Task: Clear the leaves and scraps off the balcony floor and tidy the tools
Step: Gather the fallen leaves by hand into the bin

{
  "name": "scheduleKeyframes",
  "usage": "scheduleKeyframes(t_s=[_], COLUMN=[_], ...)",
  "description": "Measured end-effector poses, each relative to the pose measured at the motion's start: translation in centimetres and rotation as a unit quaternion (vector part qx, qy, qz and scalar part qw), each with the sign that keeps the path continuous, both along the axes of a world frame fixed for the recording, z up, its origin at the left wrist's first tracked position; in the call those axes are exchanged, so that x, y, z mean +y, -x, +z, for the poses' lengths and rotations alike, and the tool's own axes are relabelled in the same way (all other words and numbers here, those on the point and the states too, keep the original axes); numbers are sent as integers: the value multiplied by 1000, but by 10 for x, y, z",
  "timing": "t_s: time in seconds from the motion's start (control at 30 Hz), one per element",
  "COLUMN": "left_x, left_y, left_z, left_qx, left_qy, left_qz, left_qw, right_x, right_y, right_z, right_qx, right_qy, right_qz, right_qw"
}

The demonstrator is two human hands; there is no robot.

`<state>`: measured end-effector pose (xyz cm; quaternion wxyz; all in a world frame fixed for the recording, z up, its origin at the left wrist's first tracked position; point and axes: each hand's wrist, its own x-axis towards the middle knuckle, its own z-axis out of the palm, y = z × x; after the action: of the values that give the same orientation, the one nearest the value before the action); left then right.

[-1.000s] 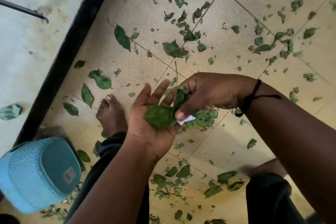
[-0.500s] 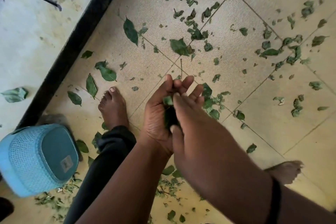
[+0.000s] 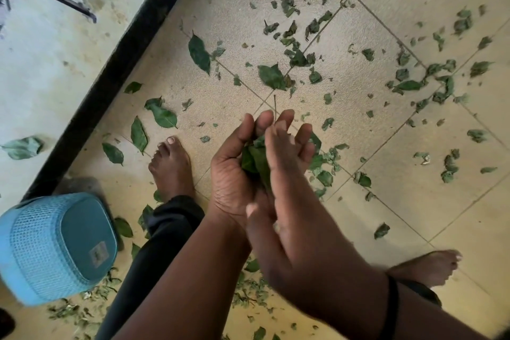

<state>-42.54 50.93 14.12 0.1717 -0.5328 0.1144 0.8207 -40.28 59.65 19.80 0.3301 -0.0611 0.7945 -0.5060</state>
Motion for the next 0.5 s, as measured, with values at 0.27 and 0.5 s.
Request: scheduleKeyframes(t_s=[0.27, 0.5], left_x=[-50, -46], left_y=[-15, 15], left_z=[-47, 4], left_qx=[-125, -24], left_qy=[65, -81], left_qz=[-6, 27], left_qw=[990, 996], right_x=[-6, 10], right_y=[42, 134], right_z=[-3, -158], right_qx=[76, -54], right_qy=[110, -187], right_qz=[-197, -203], right_qw=[971, 960])
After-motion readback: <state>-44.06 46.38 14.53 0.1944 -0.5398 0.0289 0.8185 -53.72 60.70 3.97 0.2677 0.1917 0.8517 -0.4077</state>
